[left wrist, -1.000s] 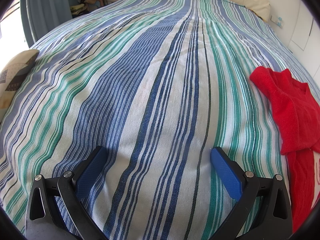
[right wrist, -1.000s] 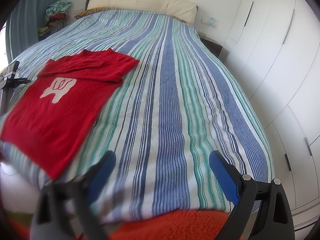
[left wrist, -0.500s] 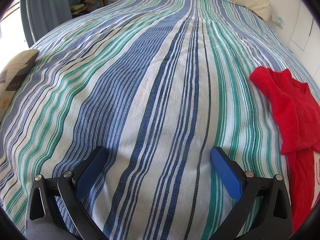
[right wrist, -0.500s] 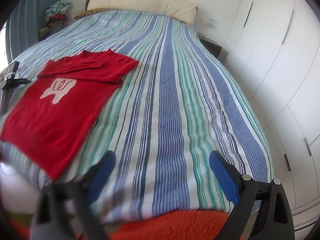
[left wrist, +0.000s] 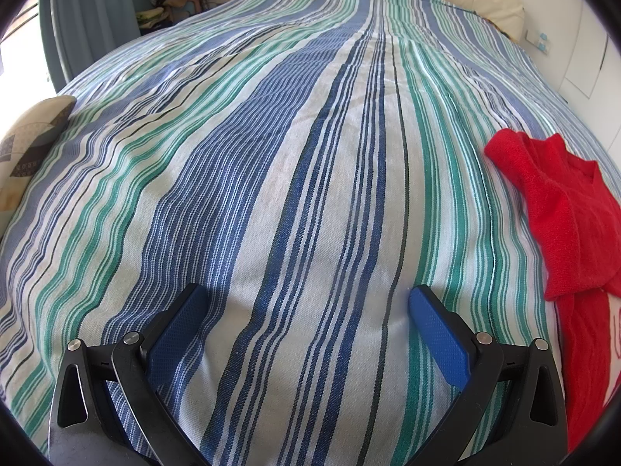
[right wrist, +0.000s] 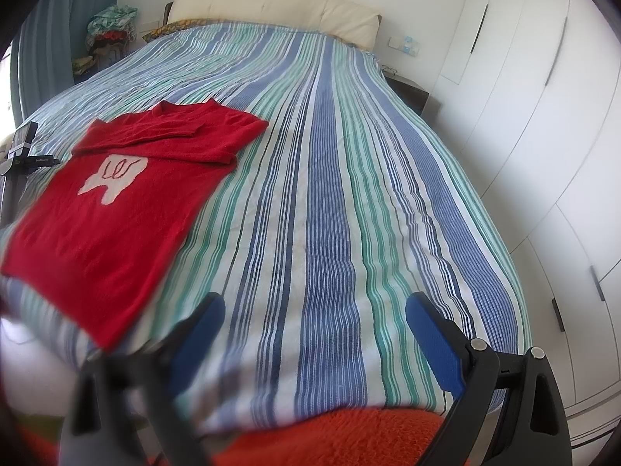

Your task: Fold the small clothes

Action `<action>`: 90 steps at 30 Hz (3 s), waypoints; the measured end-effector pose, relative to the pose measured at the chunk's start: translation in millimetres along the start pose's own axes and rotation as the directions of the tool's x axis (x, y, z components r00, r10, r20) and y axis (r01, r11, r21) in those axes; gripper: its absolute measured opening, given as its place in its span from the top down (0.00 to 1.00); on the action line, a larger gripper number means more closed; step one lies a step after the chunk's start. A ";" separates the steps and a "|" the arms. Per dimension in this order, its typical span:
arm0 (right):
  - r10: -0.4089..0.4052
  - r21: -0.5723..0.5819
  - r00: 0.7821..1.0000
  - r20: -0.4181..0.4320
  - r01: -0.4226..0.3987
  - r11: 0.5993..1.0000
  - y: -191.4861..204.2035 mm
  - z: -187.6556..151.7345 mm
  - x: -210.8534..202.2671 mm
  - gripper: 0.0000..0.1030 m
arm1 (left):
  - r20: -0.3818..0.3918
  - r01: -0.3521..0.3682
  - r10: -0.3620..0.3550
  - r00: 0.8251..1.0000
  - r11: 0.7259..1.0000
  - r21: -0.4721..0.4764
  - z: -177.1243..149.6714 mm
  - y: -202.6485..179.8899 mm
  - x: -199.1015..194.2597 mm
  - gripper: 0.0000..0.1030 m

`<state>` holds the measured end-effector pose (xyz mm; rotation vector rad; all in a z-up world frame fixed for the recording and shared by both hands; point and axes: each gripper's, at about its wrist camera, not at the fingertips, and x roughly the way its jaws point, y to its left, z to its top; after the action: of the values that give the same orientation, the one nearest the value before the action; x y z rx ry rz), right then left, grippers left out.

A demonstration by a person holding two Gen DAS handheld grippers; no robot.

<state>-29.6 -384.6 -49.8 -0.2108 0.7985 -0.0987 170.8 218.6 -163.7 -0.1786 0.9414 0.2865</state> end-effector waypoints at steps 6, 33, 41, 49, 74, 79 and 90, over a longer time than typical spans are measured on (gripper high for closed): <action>0.000 0.000 1.000 0.000 0.000 1.000 -0.1 0.0 -0.3 0.09 | 0.000 0.000 0.000 1.000 1.000 0.000 0.0 0.0 0.0 0.00; 0.006 -0.025 1.000 -0.009 -0.006 1.000 4.0 2.6 1.1 0.09 | 0.000 0.000 0.000 1.000 1.000 0.000 0.1 -0.1 0.1 0.00; -0.010 -0.042 1.000 -0.023 0.009 0.999 8.2 1.0 3.9 0.09 | 0.005 -0.002 0.002 1.000 1.000 -0.002 -0.4 0.0 -0.1 0.00; -0.003 -0.044 1.000 -0.031 0.002 0.999 8.6 0.6 5.6 0.09 | 0.010 -0.002 0.002 1.000 1.000 -0.006 -2.8 -0.3 -0.5 0.00; 0.721 0.565 0.649 -0.242 -0.510 0.649 84.6 -19.3 94.2 0.22 | -0.460 0.525 -0.464 0.757 0.851 0.003 -164.6 -91.3 -149.1 0.23; 0.763 0.585 0.602 -0.236 -0.538 0.606 98.3 -24.1 97.1 0.38 | -0.507 0.548 -0.481 0.715 0.836 -0.021 -174.6 -104.2 -138.6 0.61; 0.762 0.556 0.629 -0.152 -0.584 0.592 87.6 8.0 71.5 0.95 | -0.312 0.647 -0.703 0.639 0.710 -0.277 -117.7 -71.1 -162.2 0.97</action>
<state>26.6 -310.0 -114.1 0.6166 1.1752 0.4365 13.0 92.4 -97.6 -0.7338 1.1874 -0.4155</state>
